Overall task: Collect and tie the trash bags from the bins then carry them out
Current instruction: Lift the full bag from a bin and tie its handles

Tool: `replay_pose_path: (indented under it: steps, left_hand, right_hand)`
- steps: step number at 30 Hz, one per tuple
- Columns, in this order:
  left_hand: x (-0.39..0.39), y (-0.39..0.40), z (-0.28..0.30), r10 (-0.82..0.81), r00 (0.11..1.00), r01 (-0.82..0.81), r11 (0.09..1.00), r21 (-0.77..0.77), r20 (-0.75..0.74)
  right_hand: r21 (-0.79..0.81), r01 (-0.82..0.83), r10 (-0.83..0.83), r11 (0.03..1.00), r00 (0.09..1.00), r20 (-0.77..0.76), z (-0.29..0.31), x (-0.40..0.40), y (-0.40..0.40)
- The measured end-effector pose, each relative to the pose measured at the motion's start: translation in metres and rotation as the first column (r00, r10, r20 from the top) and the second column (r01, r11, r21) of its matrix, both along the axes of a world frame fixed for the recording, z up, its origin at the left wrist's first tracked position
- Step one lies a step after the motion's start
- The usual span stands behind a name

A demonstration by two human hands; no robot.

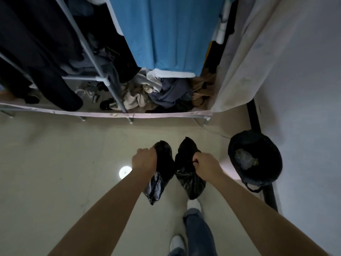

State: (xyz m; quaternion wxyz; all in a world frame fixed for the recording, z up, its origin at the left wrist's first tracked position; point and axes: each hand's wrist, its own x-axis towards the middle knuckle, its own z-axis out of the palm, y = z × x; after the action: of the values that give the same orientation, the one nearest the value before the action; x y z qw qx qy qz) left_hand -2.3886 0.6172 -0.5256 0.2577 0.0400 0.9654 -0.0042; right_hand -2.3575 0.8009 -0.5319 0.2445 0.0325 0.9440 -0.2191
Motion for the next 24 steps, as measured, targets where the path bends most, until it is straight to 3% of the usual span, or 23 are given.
replay_pose_path:
  steps: [7,13,17,24]
  left_hand:
    - [-0.072,0.020,-0.144,0.063,0.994,-0.062,0.998,-0.019,0.087]
    - [-0.080,0.021,-0.241,0.114,0.988,-0.113,0.993,-0.019,0.104]
    - [-0.075,0.024,-0.254,0.073,0.994,-0.067,0.995,-0.074,0.084]
    - [-0.052,0.070,-0.213,-0.088,0.996,0.090,0.991,-0.104,0.027]
  right_hand:
    - [0.028,-0.073,0.071,0.997,0.996,0.062,-0.154,-0.101,0.002]
    - [0.052,-0.119,0.114,0.992,0.990,0.077,-0.238,-0.120,-0.001]
    - [0.055,-0.135,0.133,0.989,0.990,0.037,-0.250,-0.119,0.008]
    - [0.068,-0.015,0.014,0.998,1.000,0.022,-0.211,-0.076,0.069]
